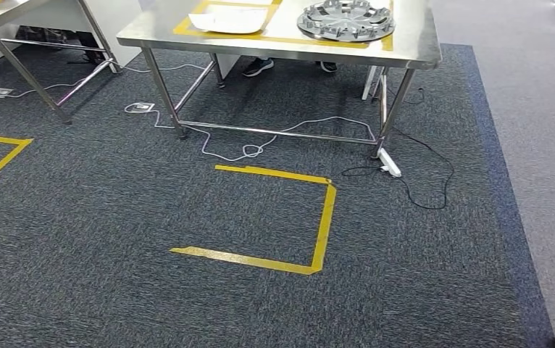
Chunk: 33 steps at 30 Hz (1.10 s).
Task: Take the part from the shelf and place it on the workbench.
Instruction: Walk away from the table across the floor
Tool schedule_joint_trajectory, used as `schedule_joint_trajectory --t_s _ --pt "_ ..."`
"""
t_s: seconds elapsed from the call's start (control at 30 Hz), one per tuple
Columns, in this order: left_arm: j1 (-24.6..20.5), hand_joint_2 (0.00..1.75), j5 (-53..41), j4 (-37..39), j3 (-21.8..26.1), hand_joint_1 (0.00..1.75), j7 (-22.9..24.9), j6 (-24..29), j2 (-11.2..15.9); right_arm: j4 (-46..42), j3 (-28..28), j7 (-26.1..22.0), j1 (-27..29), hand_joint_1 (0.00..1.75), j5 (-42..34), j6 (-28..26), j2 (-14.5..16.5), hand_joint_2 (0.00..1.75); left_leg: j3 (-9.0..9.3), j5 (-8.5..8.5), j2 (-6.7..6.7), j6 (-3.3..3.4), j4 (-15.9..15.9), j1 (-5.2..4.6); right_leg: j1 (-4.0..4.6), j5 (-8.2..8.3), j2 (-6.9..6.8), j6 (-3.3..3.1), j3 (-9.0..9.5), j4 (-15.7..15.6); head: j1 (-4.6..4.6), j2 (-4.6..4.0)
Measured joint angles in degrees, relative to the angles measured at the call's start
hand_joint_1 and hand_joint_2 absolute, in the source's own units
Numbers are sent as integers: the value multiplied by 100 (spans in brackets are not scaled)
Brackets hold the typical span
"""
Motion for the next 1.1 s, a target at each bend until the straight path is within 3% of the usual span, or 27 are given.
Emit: schedule_joint_trajectory --t_s 0.3,0.47,0.53,0.6,0.63,0.67,0.7,0.73,0.8,0.87,0.93,1.0,1.03,1.1 --pt "1 0 71 -9 -81 0 37 -3 12 60 -115 16 -35 0 90 -242 -4 0 -16 -13 0 23 38 -22 -22 16 -1 28 -1 -3 -2 0" --pt "0 0 104 -10 -101 0 39 -8 9 78 -151 15 -76 0 115 -289 -8 0 -52 40 -14 121 -3 6 -24 -32 -6 99 4 45 1 0" --pt "-1 0 110 -12 -120 0 40 -9 3 84 -160 14 -89 0 123 -299 -14 0 -77 93 -37 172 -45 38 -32 -333 33 137 -202 474 15 0" --pt "0 0 111 -14 -140 0 42 -9 4 96 -173 14 -101 0 128 -310 -22 0 -130 119 -79 177 -44 39 -46 -740 63 166 -579 1294 22 0" --pt "2 0 112 -15 -151 0 44 -9 5 103 -182 14 -104 0 128 -315 -26 0 -151 132 -109 167 -42 39 -54 -839 68 175 -723 1606 21 0" --pt "2 0 113 -15 -160 0 46 -10 7 110 -190 14 -103 0 130 -322 -31 0 -167 145 -151 152 -40 40 -58 -823 70 176 -771 1720 21 0" --pt "1 0 113 -15 -168 0 49 -11 7 117 -197 13 -101 0 131 -329 -34 0 -176 158 -200 134 -38 41 -61 -690 81 171 -693 1574 21 0" --pt "-2 0 113 -16 -174 0 50 -13 5 121 -201 12 -100 0 131 -335 -38 0 -180 171 -257 114 -38 42 -64 -479 121 155 -504 1209 22 0" --pt "-15 0 113 -20 -183 0 50 -15 0 126 -205 8 -106 0 132 -344 -50 0 -192 200 -372 62 -33 43 -66 -164 374 96 -68 351 20 0" --pt "-27 0 113 -29 -190 0 50 -15 -5 133 -207 4 -113 0 133 -348 -59 0 -220 233 -469 -12 -31 53 -48 -95 521 35 114 -30 16 0" --pt "-26 0 114 -33 -193 0 50 -15 -5 139 -211 3 -114 0 134 -352 -61 0 -251 270 -566 -94 -41 76 -26 -62 400 -33 113 -56 18 0" --pt "-21 0 115 -35 -195 0 51 -15 -1 144 -217 0 -120 0 135 -360 -62 0 -337 149 -452 -153 110 84 -38 4 252 -121 124 -111 3 0" --pt "-21 0 115 -36 -198 0 54 -15 3 149 -221 -2 -118 0 136 -366 -63 0 -441 -27 -335 -178 353 84 -51 35 168 -155 115 -139 -14 0" --pt "-21 0 117 -38 -207 0 62 -16 6 165 -236 -5 -105 0 139 -387 -63 0 -756 -499 -132 -231 1127 91 -47 50 0 -185 78 -145 -40 0"
